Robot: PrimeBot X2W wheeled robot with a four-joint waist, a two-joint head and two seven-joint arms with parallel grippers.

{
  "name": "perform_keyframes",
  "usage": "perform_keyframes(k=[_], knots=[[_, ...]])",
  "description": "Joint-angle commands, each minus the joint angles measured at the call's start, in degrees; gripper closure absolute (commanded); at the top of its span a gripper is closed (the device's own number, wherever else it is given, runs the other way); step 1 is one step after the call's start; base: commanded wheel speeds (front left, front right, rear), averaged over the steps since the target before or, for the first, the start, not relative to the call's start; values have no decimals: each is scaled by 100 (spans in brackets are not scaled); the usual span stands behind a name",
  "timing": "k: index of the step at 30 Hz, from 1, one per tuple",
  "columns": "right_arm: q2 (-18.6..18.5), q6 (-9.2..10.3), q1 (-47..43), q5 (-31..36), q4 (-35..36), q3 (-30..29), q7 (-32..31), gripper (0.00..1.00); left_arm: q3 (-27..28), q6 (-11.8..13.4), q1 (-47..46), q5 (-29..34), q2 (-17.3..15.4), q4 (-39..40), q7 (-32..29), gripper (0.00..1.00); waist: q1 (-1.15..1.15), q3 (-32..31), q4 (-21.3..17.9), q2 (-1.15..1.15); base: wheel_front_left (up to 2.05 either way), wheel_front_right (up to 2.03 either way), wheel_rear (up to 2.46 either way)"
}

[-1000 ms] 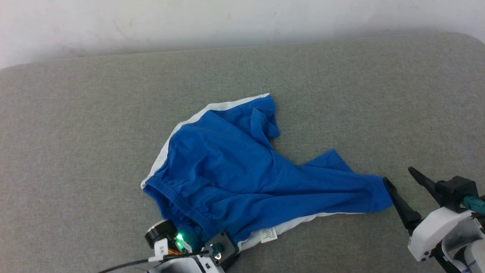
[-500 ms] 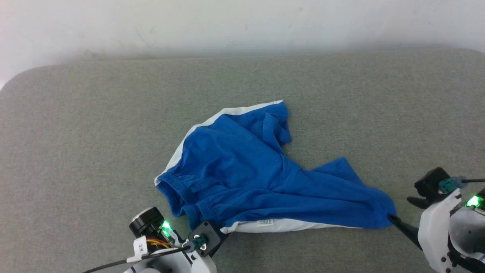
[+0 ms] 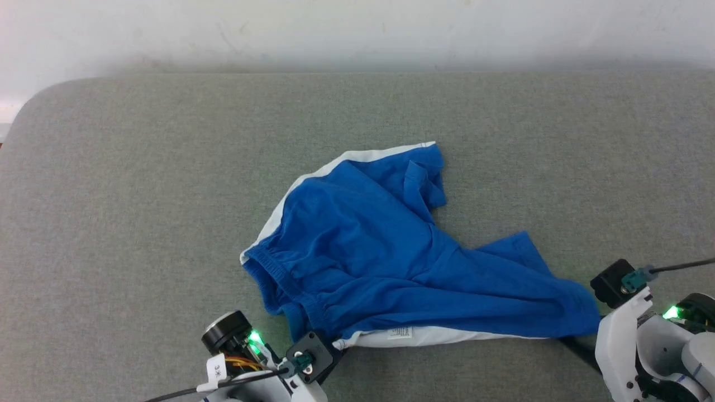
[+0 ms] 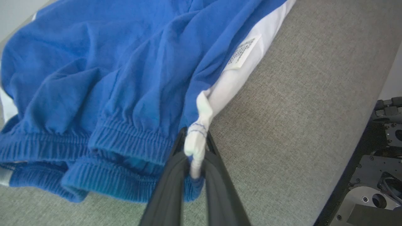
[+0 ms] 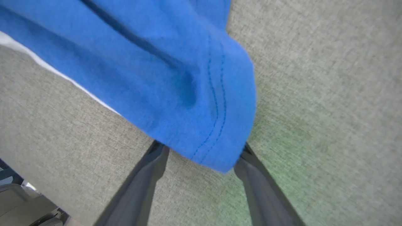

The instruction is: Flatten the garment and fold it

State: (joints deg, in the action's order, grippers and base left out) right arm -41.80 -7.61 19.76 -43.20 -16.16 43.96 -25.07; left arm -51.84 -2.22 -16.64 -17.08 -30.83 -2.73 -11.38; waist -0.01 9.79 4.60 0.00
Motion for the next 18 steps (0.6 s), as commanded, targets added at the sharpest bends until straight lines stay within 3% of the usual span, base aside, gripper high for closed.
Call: perform_keyframes(k=[1, 9, 14, 18], knots=[[214, 12, -38, -32, -173, 254, 227, 100, -3, 37, 3, -12, 6, -32, 66, 100, 1, -63, -25, 0, 0, 0, 0], [-246, 12, 168, 114, 411, 268, 1415, 100, 296, 163, 43, -286, -60, 183, 455, 100, 1, -416, -141, 0, 0, 0, 0], [-455, 12, 272, -45, 1215, -371, 1828, 100, 885, 339, -397, -379, -324, 556, 697, 100, 1, -560, -223, 0, 0, 0, 0], [-289, 12, 573, -111, 1557, -1054, 2016, 100, 1331, 307, -993, -569, -290, 720, 917, 100, 1, -537, -286, 0, 0, 0, 0]])
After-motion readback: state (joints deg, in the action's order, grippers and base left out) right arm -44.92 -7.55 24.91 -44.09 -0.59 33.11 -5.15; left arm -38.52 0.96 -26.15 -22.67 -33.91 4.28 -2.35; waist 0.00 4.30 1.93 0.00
